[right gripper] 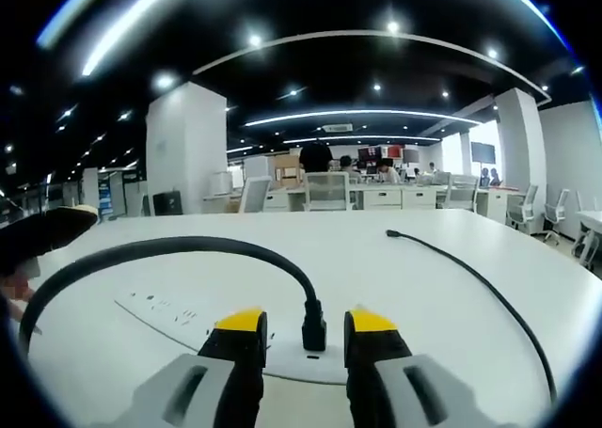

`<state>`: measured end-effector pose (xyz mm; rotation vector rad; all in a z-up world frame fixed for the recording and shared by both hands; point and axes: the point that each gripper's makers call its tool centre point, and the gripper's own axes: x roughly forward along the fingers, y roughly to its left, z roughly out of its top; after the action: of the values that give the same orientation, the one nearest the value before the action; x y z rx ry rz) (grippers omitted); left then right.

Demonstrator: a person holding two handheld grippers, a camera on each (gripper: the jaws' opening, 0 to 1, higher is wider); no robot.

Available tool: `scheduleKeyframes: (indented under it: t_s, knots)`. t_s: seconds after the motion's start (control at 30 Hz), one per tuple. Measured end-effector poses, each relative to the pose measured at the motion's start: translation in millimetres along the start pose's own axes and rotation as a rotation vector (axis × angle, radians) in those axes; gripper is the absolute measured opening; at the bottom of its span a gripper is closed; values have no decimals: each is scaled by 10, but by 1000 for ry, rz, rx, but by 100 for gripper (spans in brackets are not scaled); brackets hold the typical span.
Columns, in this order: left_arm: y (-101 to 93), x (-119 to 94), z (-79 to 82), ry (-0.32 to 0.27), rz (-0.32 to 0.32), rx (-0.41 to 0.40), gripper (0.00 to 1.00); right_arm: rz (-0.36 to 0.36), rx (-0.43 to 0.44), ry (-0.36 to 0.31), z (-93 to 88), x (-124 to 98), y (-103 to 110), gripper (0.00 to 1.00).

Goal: Locate the USB plug end of the data cable currently connected to the USB port on the desk. Grip the plug, withdraw it from the port, and place it onto the desktop.

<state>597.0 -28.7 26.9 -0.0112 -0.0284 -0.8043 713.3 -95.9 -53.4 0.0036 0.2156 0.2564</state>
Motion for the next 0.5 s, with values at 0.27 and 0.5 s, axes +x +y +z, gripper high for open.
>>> scheduleKeyframes:
  t_s: [0.27, 0.5]
  knots:
    - [-9, 4, 31, -1, 6, 15, 92, -5, -98, 38, -102, 35, 33, 28]
    - [-13, 1, 92, -15, 14, 12, 93, -31, -141, 31, -67, 77, -39, 20]
